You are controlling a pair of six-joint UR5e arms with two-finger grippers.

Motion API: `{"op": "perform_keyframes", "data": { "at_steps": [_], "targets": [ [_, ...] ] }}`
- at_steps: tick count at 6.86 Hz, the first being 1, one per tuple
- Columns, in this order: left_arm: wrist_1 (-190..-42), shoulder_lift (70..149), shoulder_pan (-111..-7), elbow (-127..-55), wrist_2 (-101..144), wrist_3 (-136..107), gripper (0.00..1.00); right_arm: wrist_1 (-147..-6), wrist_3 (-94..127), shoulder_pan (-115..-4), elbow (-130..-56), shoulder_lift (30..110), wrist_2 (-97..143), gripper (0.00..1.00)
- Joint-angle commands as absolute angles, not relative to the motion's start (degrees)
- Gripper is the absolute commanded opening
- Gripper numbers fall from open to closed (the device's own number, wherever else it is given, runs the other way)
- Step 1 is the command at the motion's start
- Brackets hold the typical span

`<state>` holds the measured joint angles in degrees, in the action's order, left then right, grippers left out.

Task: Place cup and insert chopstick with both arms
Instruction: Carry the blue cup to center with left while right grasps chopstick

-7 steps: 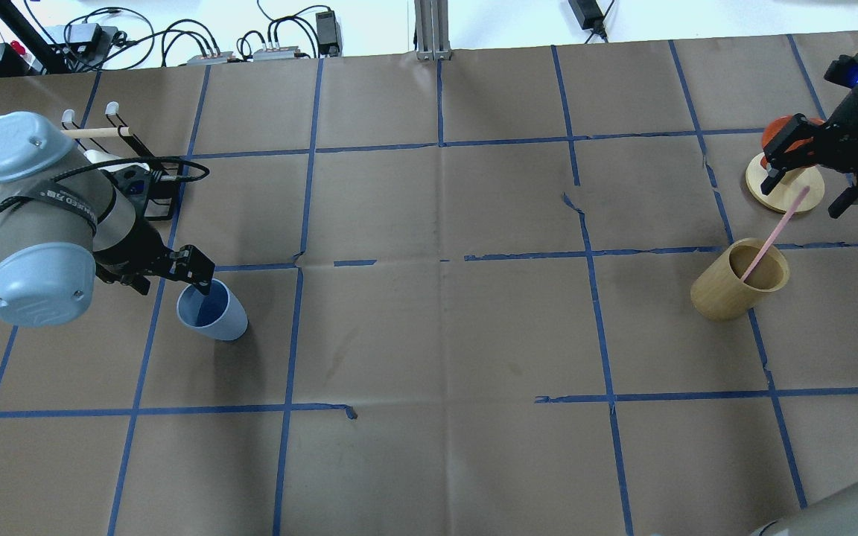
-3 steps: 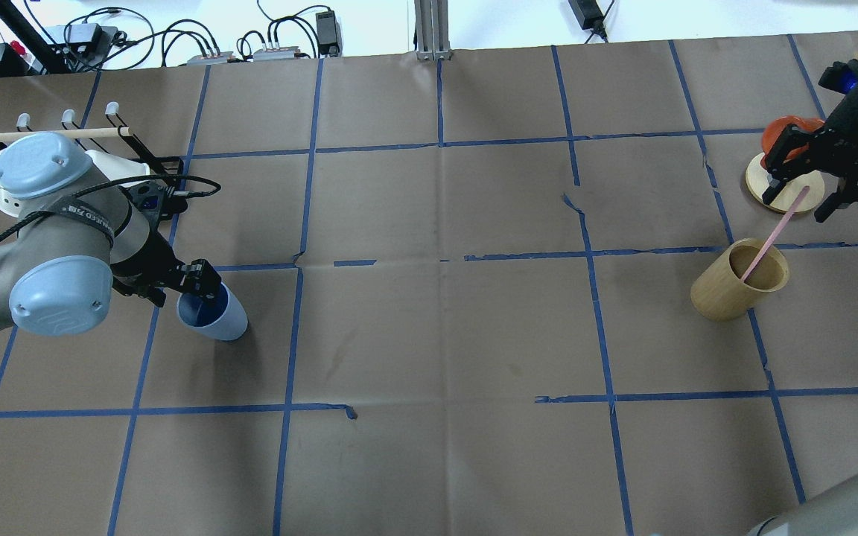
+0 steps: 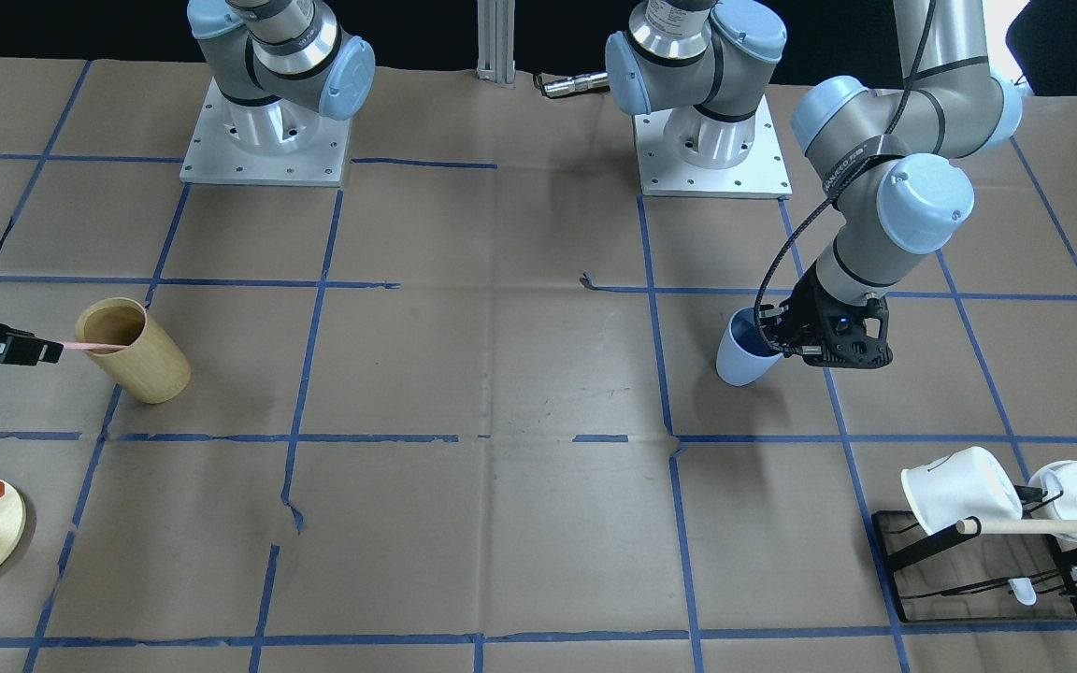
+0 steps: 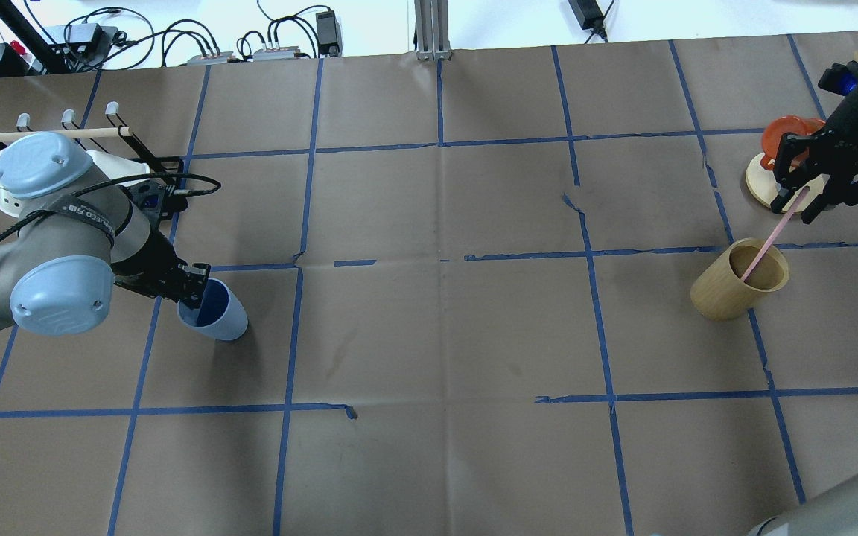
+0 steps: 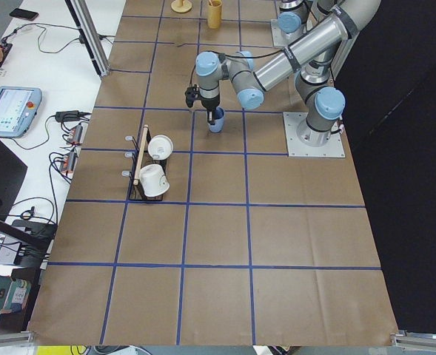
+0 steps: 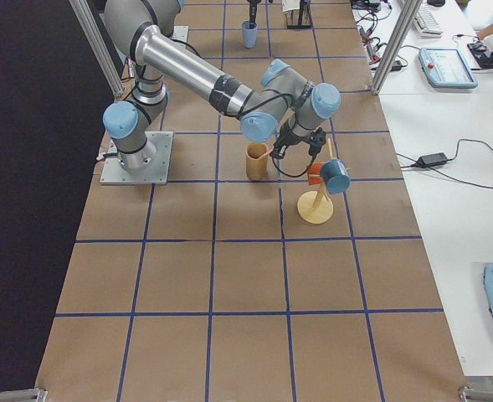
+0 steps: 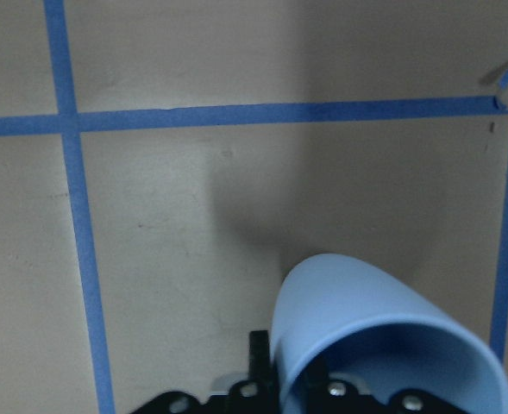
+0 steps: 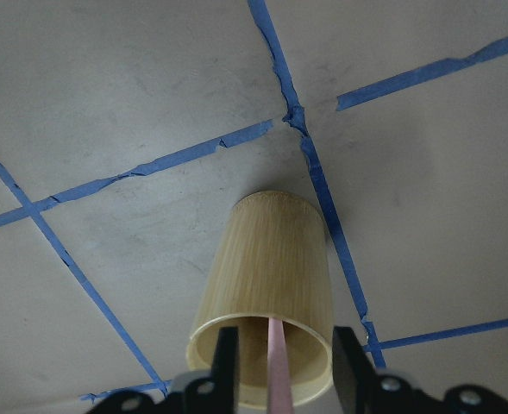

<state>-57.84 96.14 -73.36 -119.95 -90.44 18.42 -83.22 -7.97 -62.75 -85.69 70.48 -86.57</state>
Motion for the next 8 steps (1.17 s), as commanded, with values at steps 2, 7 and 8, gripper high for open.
{"op": "perform_keyframes", "data": {
  "at_steps": [2,7,8],
  "targets": [
    [-58.35,95.89,-73.48,-119.36,-90.79,18.37,0.0,-82.79,-8.09,-62.75,-85.78,71.01,-86.48,0.11],
    [-59.5,97.29,-82.85,-114.26,-86.78,-1.94,0.0,-78.95,-7.91,-62.93,-82.64,72.51,-85.96,0.07],
    [-58.54,98.08,-86.19,-113.39,-85.62,-7.94,0.0,-76.05,-7.74,-63.19,-79.22,72.6,-85.96,0.07]
  ]
}}
